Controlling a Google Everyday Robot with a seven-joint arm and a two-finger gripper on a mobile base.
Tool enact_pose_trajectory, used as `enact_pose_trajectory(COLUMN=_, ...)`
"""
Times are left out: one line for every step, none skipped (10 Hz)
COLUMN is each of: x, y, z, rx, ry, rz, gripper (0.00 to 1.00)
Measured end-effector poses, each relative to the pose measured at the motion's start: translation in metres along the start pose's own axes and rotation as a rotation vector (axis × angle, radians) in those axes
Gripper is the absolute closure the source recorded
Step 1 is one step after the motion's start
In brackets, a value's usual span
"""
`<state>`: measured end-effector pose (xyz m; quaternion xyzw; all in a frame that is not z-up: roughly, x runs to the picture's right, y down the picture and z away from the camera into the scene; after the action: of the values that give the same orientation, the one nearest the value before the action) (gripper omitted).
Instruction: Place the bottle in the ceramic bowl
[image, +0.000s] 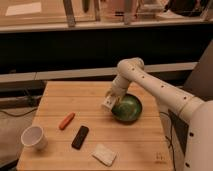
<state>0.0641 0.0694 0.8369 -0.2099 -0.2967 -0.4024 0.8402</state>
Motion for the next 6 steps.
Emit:
enact_pose_trajectory(x=0.002, y=0.005, z=-0.003, rx=0.005, ry=0.0, rz=0.008, gripper=0.96)
enact_pose_trajectory(x=0.003, y=0.005, z=-0.003, rx=0.009, ry=-0.002, rz=0.013, gripper=0.96)
enact_pose_trajectory(x=0.004, y=0.006, z=-0.003, rx=0.013, ry=-0.004, rz=0.019, gripper=0.96)
enact_pose_trajectory(x=0.007, y=0.009, z=-0.004, rx=0.016, ry=-0.005, rz=0.027, gripper=0.96)
enact_pose_trajectory(x=0.011, y=0.013, z=-0.006, rx=0.02, ry=-0.003, rz=0.035, gripper=0.96)
enact_pose_trajectory(x=0.014, y=0.015, z=-0.007, rx=0.02, ry=-0.003, rz=0.038, gripper=0.96)
